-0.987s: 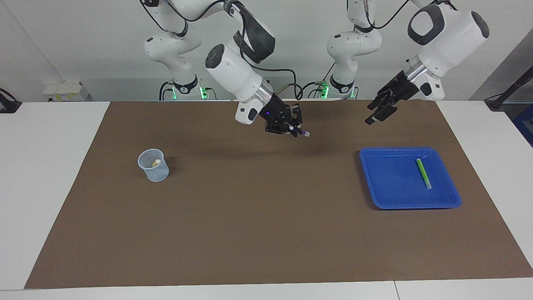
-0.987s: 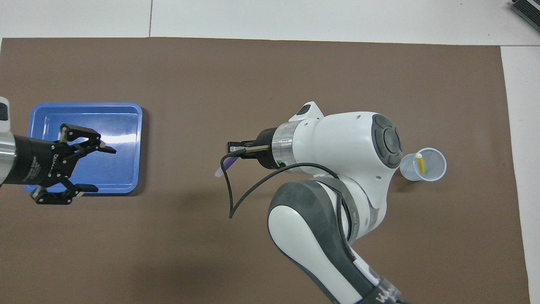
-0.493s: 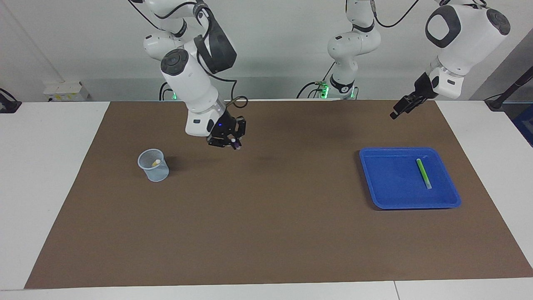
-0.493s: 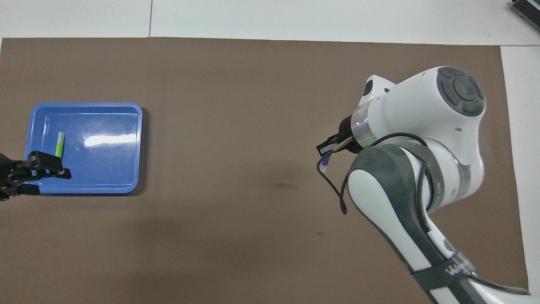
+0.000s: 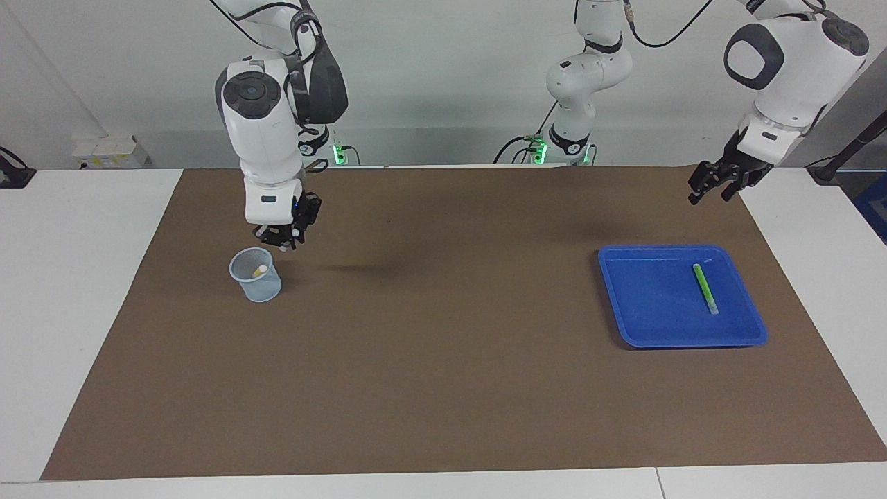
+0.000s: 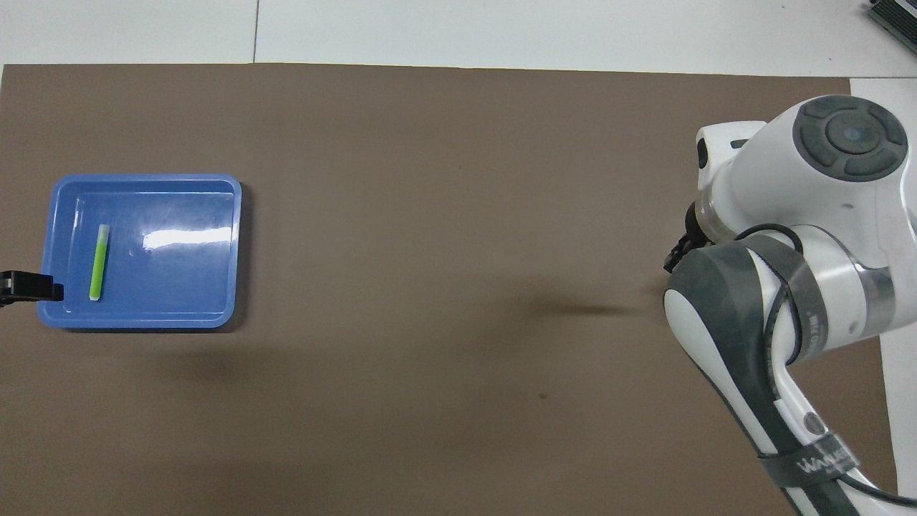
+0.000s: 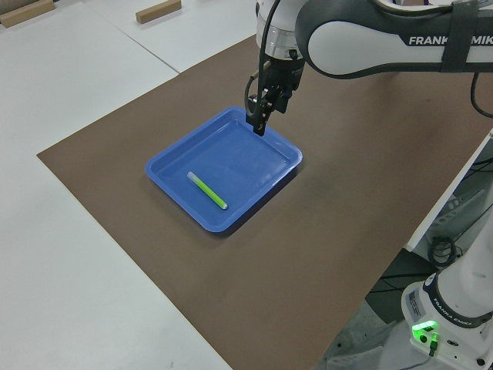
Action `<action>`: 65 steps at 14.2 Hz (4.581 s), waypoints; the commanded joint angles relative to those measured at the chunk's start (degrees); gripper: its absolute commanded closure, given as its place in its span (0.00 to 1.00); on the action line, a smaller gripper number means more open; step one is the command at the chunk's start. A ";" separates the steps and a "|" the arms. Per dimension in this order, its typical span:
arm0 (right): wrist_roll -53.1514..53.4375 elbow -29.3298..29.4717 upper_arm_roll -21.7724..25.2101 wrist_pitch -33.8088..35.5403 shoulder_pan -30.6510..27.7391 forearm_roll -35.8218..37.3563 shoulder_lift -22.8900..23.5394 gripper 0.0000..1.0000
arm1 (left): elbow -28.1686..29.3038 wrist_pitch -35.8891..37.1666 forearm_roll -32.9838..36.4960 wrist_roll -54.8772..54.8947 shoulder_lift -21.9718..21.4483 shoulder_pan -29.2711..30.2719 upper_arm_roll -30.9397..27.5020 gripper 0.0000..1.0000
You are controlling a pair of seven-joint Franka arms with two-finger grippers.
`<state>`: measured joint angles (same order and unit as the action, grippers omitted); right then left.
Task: Transfer and insert pens with both arms
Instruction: 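Insert the purple pen into the white cup with the right gripper, then lower the left gripper onto the green pen while the right gripper returns, then lift the green pen with the left gripper toward the right gripper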
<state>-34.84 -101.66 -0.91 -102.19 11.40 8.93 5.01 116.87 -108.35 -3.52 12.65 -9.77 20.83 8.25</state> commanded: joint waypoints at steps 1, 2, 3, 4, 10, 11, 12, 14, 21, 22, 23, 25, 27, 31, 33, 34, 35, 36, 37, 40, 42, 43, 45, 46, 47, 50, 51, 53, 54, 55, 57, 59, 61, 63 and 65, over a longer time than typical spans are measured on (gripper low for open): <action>-6.45 -2.04 -0.85 -2.29 -3.91 2.41 -0.97 1.00 | 0.64 -5.10 1.32 4.39 3.08 2.45 0.63 0.19; -9.17 -3.88 -0.94 -5.27 -5.84 2.41 -1.05 1.00 | 0.64 -6.77 1.41 5.18 4.30 2.63 0.63 0.19; -11.20 -5.29 -0.94 -7.21 -6.99 2.41 -1.58 1.00 | 0.64 -8.62 1.41 5.80 5.62 2.72 0.63 0.19; -11.74 -6.43 -0.94 -8.10 -7.79 2.23 -1.84 1.00 | 0.64 -10.46 1.41 5.89 7.20 2.64 0.63 0.19; -7.89 -10.04 -1.02 -11.10 -9.38 -3.02 -2.90 1.00 | 0.64 -20.40 1.50 5.98 14.41 2.46 0.63 0.21; -6.92 -10.57 -1.02 -11.19 -9.47 -3.48 -3.07 1.00 | 0.64 -21.46 2.28 6.07 15.21 2.55 0.63 0.21; -6.74 -10.93 -1.02 -11.54 -9.55 -3.57 -3.08 1.00 | 0.55 -22.68 3.42 6.50 16.26 2.55 0.63 0.21; -6.56 -13.02 -0.94 -13.72 -11.21 -5.05 -3.69 1.00 | 0.55 -25.32 3.61 6.68 18.45 2.63 0.63 0.22; -7.35 -15.24 -0.85 -15.94 -11.67 -8.49 -4.48 0.15 | -0.06 -33.94 4.57 8.44 25.93 2.81 0.54 0.25; -7.26 -15.06 -0.85 -15.15 -11.49 -8.49 -4.48 0.00 | -0.15 -34.12 4.66 8.44 26.29 2.81 0.54 0.25; -7.18 -14.89 -0.85 -14.71 -11.40 -8.40 -4.48 0.00 | -0.15 -34.12 4.66 8.53 26.38 2.81 0.54 0.26; -6.65 -14.27 -1.11 -13.83 -11.14 -8.49 -4.57 0.00 | -0.24 -34.12 6.93 8.53 26.55 2.90 0.54 0.26; -3.42 -12.61 -1.90 -12.25 -10.00 -8.58 -4.57 0.00 | -0.76 -34.21 7.56 8.53 27.51 3.07 0.54 0.27; 4.24 -11.37 -1.99 -10.57 -6.83 -12.34 -4.57 0.00 | -0.68 -34.91 7.56 8.53 28.13 3.87 0.54 0.29; 7.57 -11.37 -1.99 -10.49 -6.48 -16.64 -4.57 0.00 | -0.42 -36.05 7.56 8.44 28.92 3.95 0.63 0.29; 9.24 -11.28 -1.99 -10.40 -6.39 -18.23 -4.57 0.00 | -0.06 -36.84 7.56 8.44 29.10 3.95 0.63 0.31; 10.48 -11.37 -1.99 -10.40 -6.04 -19.20 -4.57 0.00 | 0.03 -36.93 7.56 8.18 29.62 3.95 0.54 0.34; 11.45 -11.37 -1.99 -10.40 -5.78 -20.08 -4.57 0.00 | 0.03 -37.02 7.56 8.01 29.80 3.95 0.63 0.42; 12.68 -11.37 -1.99 -10.40 -5.69 -21.05 -4.57 0.00 | 0.03 -37.02 7.56 8.00 29.80 3.95 0.54 0.52; 19.34 -11.37 -2.34 -10.48 -4.20 -24.47 -4.66 0.00 | 0.11 -37.11 7.56 7.92 29.89 3.95 0.54 0.94; 24.61 -11.28 -2.34 -10.57 -2.53 -26.58 -4.66 0.00 | 0.11 -37.02 7.56 7.83 29.89 3.87 0.54 1.00; 27.42 -11.37 -2.34 -10.57 -2.18 -27.81 -4.75 0.00 | 0.03 -36.76 7.56 7.74 29.89 3.87 0.54 1.00; 32.70 -11.37 -2.34 -10.66 -0.77 -29.49 -4.92 0.00 | -0.41 -35.80 7.56 7.65 29.80 3.87 0.54 1.00; 34.21 -11.37 -2.34 -10.66 -0.59 -29.76 -4.92 0.00 | -0.59 -35.36 7.48 7.56 29.80 3.87 0.54 1.00; 35.00 -11.37 -2.34 -10.75 -0.50 -30.19 -4.92 0.00 | -0.85 -34.66 7.47 7.48 29.80 3.87 0.54 1.00; 37.29 -11.37 -2.34 -11.10 0.29 -31.87 -5.01 0.00 | -4.96 -27.47 7.47 6.61 29.72 3.52 0.54 1.00; 38.34 -11.37 -2.34 -11.10 0.29 -31.87 -4.92 0.00 | -6.55 -24.31 7.47 4.86 29.28 3.08 0.54 1.00; 39.14 -11.37 -2.34 -11.10 0.81 -31.96 -5.01 0.00 | -8.75 -19.03 7.47 1.69 27.88 2.46 0.71 1.00; 39.66 -11.37 -2.34 -11.19 0.82 -31.96 -4.92 0.00 | -9.28 -17.00 7.47 0.11 27.00 1.94 0.71 1.00; 40.02 -11.37 -2.34 -11.28 0.82 -31.96 -4.92 0.00 | -9.55 -15.16 7.47 -2.60 25.69 1.76 0.89 1.00; 40.98 -11.37 -2.43 -11.28 0.99 -32.39 -4.92 0.00 | -9.82 -11.81 6.95 -7.44 23.14 0.45 1.06 1.00; 43.52 -11.37 -2.34 -11.54 1.34 -36.07 -4.92 0.00 | -10.60 -7.95 6.77 -13.50 20.85 -0.79 1.33 1.00; 45.64 -11.37 -2.34 -11.54 1.43 -36.17 -5.01 0.00 | -11.40 -4.35 5.20 -19.39 18.57 -2.37 1.51 1.00; 45.91 -11.37 -2.43 -11.54 1.43 -36.26 -5.01 0.00 | -12.10 -1.53 0.82 -27.46 16.37 -3.69 1.68 1.00; 45.91 -11.37 -2.34 -11.54 1.43 -37.14 -5.01 0.00 | -12.63 0.06 -0.78 -33.80 14.96 -5.35 1.77 1.00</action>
<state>10.12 -112.58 -3.21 -113.72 12.92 -26.23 0.97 104.65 -110.82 -2.51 -15.25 6.92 17.11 10.47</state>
